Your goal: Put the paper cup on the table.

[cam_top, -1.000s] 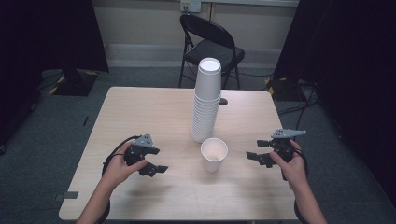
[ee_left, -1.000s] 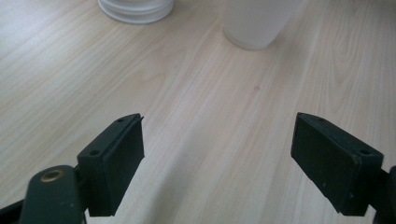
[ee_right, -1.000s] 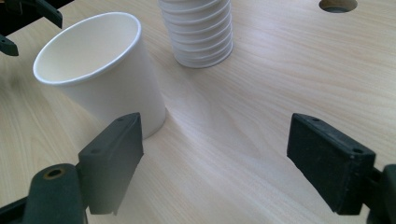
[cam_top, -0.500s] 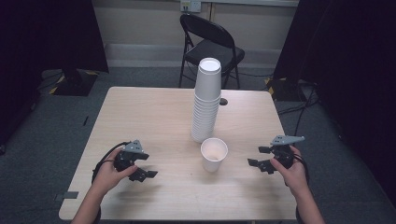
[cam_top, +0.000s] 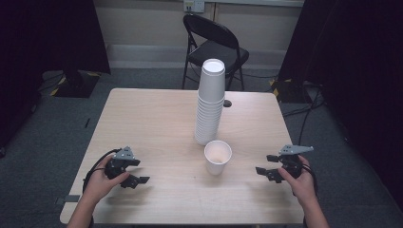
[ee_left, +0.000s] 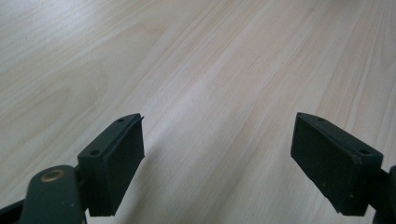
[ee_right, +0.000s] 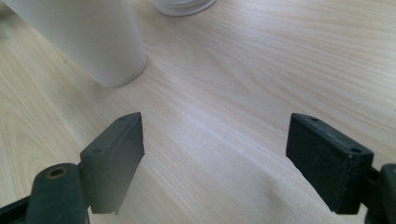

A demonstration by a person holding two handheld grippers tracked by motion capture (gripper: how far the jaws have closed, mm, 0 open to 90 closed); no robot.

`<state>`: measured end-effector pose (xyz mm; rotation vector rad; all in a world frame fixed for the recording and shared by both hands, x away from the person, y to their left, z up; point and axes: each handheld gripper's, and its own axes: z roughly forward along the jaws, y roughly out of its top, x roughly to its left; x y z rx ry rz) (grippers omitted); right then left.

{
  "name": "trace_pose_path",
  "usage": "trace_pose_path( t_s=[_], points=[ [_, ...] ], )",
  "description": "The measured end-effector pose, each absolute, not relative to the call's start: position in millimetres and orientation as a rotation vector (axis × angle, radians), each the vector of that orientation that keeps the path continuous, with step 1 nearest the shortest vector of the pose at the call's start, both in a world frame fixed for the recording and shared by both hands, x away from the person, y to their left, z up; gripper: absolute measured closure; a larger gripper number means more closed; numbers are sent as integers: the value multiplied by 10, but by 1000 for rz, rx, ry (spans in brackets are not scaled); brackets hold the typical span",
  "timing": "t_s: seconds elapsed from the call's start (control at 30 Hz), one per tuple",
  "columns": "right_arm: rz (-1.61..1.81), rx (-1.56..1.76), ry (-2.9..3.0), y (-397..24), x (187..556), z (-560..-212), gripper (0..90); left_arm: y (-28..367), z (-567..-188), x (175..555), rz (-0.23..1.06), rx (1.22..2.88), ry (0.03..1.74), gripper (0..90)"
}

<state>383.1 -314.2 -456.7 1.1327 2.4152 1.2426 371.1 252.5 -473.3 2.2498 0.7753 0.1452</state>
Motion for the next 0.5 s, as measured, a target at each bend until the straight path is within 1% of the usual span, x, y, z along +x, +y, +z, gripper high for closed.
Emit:
trace_pose_path(
  t_s=[0.1, 0.5],
  points=[
    [1222, 1130, 2418, -3162, 3808, -4576, 186, 2588, -4752, 3688, 171, 2280, 777, 173],
    [1119, 1090, 2426, -3160, 3725, -4661, 186, 2788, -4804, 3590, 198, 2270, 787, 172]
  ],
)
